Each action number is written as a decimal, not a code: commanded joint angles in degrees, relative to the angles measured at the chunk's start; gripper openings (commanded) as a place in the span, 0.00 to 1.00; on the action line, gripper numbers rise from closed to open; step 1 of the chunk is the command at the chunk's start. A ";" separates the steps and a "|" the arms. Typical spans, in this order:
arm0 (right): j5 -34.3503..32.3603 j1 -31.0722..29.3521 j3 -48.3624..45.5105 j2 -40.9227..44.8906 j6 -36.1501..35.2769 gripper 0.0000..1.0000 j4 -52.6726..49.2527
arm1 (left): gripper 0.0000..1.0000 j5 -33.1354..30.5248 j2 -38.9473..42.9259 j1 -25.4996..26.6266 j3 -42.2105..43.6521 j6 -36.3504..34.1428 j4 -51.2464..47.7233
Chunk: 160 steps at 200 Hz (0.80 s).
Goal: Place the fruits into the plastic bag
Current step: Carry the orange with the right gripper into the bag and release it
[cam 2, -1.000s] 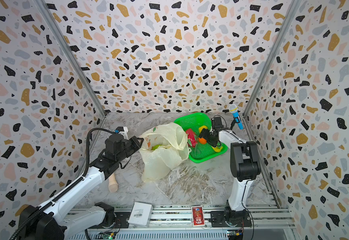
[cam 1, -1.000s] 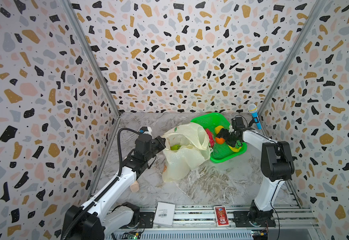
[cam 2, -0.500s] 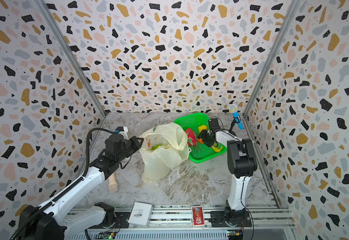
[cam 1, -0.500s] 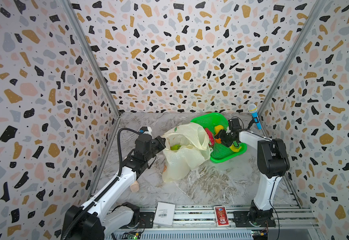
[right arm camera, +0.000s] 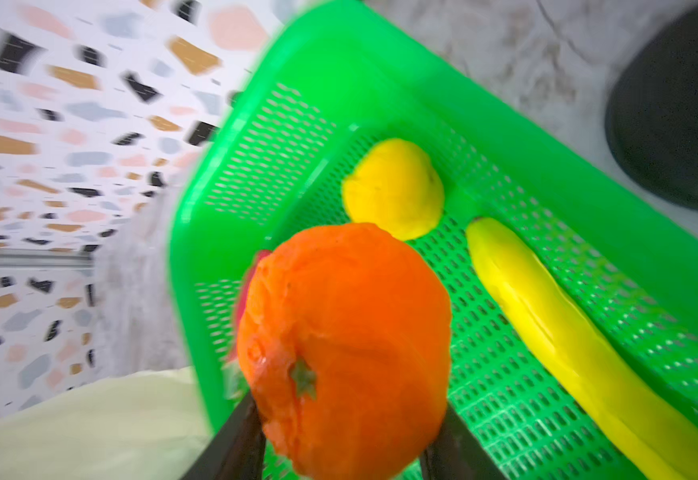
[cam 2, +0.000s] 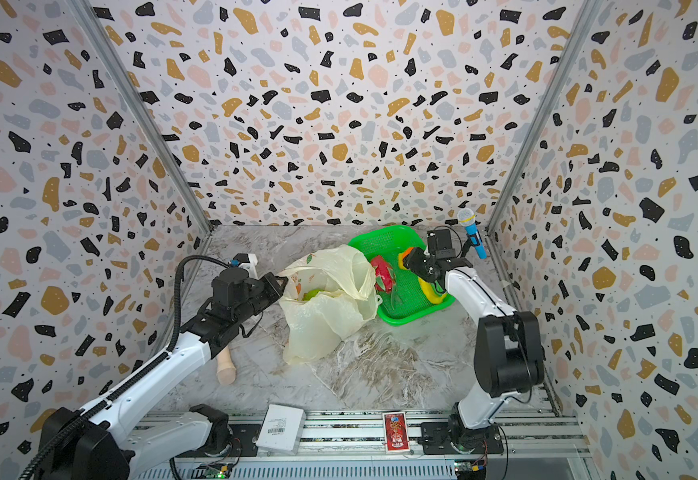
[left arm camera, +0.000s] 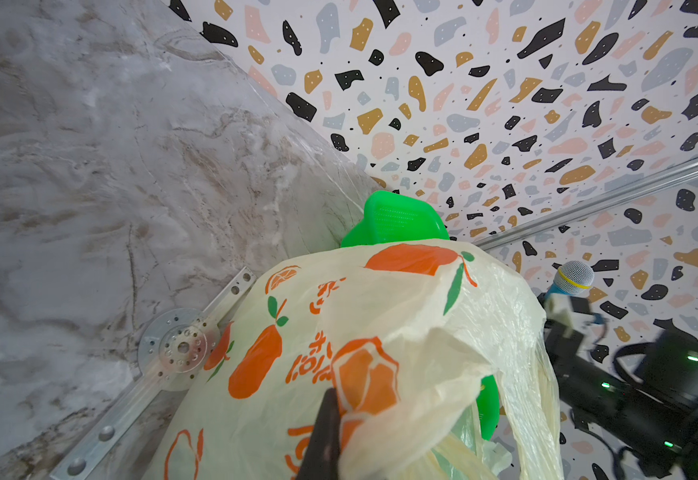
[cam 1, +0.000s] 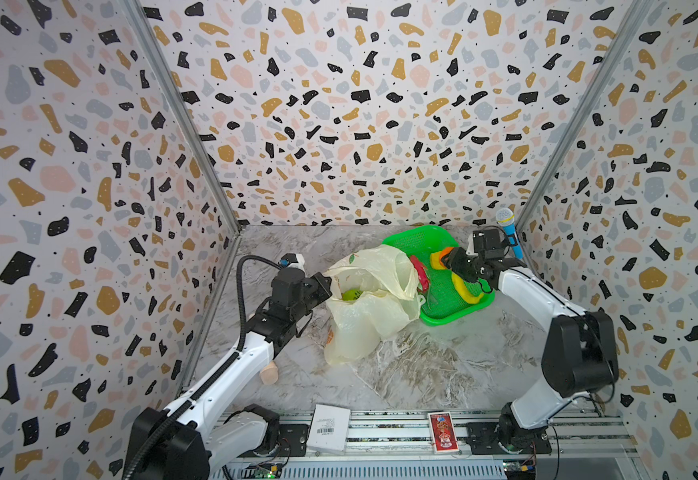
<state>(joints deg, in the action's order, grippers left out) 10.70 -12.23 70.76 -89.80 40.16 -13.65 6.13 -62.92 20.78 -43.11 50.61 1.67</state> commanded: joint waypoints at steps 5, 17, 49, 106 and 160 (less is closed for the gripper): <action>-2.23 -9.45 4.00 8.69 -9.26 0.51 1.57 | 0.00 0.35 -0.01 -0.27 -1.01 -0.96 1.49; -2.33 -15.38 5.01 10.52 -12.35 0.52 3.17 | 0.00 0.62 0.07 -0.24 -1.09 -0.86 1.74; 1.55 -28.04 7.23 8.79 -13.66 0.53 6.67 | 0.00 0.77 0.23 -0.30 -1.44 -0.73 1.83; 3.47 -35.85 7.52 0.56 -12.80 0.63 4.59 | 0.00 -0.31 1.73 -0.29 -1.97 -0.63 1.14; 2.71 -35.93 9.12 -0.49 -14.07 0.87 0.57 | 0.00 -0.51 1.92 -0.29 -1.80 -0.86 1.05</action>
<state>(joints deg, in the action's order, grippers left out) 13.93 -48.23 78.02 -93.36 27.44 -11.62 5.91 -61.71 20.78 -43.11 50.54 1.61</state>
